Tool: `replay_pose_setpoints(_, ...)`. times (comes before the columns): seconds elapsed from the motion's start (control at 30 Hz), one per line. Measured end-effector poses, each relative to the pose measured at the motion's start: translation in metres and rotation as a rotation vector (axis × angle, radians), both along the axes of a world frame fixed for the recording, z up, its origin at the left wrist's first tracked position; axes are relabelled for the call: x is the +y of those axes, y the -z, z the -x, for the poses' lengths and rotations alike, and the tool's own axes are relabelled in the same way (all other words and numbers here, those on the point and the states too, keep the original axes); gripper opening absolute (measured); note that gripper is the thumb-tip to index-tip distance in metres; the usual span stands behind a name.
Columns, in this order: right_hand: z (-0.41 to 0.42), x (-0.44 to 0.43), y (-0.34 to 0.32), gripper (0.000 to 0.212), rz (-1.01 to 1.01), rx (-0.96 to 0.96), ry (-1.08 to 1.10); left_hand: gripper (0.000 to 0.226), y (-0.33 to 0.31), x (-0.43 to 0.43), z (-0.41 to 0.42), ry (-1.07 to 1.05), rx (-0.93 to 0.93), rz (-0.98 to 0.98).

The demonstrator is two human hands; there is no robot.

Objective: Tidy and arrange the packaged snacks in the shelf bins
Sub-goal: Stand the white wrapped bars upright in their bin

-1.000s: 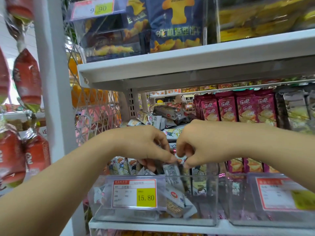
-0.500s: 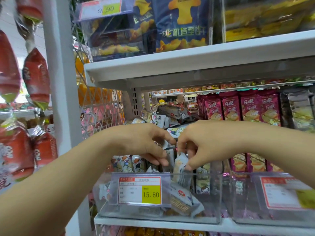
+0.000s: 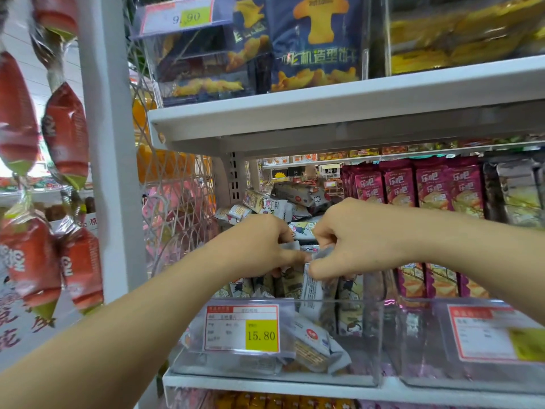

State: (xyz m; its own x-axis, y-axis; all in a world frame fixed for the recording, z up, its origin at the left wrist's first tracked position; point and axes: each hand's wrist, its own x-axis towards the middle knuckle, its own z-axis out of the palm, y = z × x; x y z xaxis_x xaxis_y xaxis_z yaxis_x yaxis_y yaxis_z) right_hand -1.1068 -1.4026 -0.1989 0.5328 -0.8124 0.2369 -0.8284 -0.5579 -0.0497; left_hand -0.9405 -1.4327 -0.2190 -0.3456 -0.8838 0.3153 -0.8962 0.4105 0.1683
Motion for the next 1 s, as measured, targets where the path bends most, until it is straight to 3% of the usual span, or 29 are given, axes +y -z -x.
replay_pose_setpoints(0.33,0.005,-0.004,0.003,0.018,-0.042,-0.154,-0.065,0.008,0.002,0.003,0.001,0.064,0.151,-0.205)
replay_pose_setpoints(0.5,0.009,-0.003,0.001,0.019,-0.036,-0.223,-0.098,0.016,-0.007,0.009,-0.007,0.034,0.14,-0.066)
replay_pose_setpoints(0.6,0.009,-0.004,0.0,0.013,-0.013,-0.16,-0.086,0.011,-0.012,0.014,-0.015,0.043,0.197,-0.046)
replay_pose_setpoints(0.7,0.008,-0.005,0.002,0.013,0.035,-0.067,-0.063,0.022,-0.015,0.02,-0.025,0.058,0.278,-0.106)
replay_pose_setpoints(0.77,0.007,-0.005,0.003,0.019,0.07,-0.022,-0.05,0.012,-0.014,0.025,-0.03,0.075,0.328,-0.151)
replay_pose_setpoints(1.0,0.006,0.0,-0.001,0.028,0.068,0.11,-0.022,0.011,-0.013,0.035,-0.038,0.078,0.231,-0.008)
